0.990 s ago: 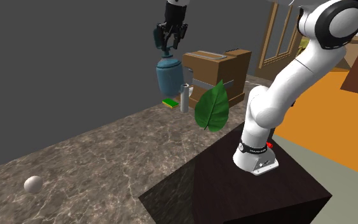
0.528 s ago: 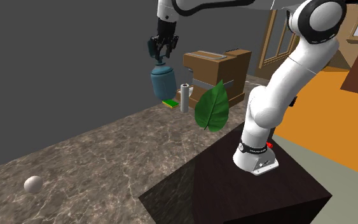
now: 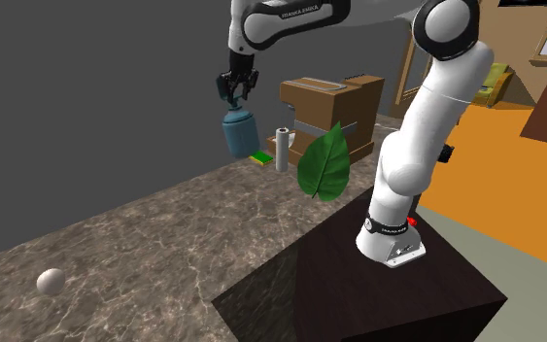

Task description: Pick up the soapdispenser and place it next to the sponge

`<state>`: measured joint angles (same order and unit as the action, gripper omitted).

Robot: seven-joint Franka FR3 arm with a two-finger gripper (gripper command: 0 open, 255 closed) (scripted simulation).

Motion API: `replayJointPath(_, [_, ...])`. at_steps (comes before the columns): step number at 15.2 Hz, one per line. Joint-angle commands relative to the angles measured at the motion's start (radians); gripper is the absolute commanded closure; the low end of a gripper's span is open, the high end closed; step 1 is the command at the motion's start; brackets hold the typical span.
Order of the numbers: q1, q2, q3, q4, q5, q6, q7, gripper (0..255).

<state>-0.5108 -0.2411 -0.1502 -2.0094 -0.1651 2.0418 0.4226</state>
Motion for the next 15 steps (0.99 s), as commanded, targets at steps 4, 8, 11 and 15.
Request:
replayJointPath(4, [-0.02,0.157,-0.05,0.078,0.036,0.089,-0.074,255])
replayJointPath(8, [-0.042,0.289,-0.077,0.159,0.081,0.143,-0.133,255])
replayJointPath(11, [-0.064,0.394,-0.089,0.235,0.121,0.172,-0.178,255])
replayJointPath(15, [-0.086,0.478,-0.091,0.279,0.151,0.211,-0.209,255])
